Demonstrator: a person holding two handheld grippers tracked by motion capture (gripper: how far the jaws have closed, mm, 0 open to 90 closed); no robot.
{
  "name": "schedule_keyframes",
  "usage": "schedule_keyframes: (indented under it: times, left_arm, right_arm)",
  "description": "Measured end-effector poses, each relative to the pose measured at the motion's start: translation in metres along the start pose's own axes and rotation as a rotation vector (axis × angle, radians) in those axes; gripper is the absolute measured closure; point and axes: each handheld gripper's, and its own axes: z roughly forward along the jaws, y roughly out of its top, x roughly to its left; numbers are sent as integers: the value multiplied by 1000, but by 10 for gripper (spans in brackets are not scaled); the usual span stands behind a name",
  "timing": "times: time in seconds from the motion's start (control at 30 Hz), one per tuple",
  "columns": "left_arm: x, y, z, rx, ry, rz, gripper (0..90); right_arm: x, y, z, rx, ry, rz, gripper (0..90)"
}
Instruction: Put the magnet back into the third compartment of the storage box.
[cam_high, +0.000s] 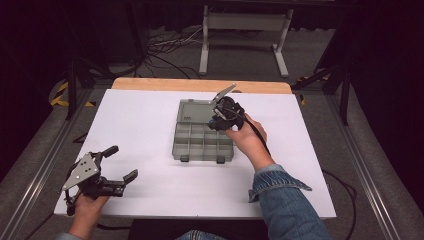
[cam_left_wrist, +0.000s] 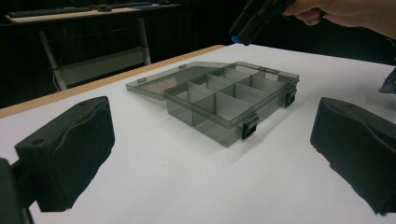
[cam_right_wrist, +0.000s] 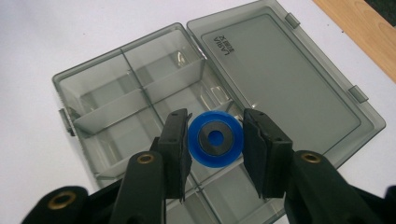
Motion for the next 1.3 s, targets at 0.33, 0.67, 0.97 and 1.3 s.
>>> schedule_keyframes:
  times: [0.33, 0.67, 0.97, 1.3]
  left_arm:
    - [0, 0, 0, 0, -1, 0, 5]
    - [0, 0, 0, -1, 0, 3, 4]
    - [0, 0, 0, -1, -1, -2, 4]
    - [0, 0, 0, 0, -1, 3, 5]
  right_arm:
    - [-9, -4, 19, 30, 7, 35, 623]
    - [-10, -9, 40, 60, 24, 42, 622]
    - [-10, -13, 51, 91, 34, 50, 622]
    - [-11, -16, 58, 112, 41, 54, 622]
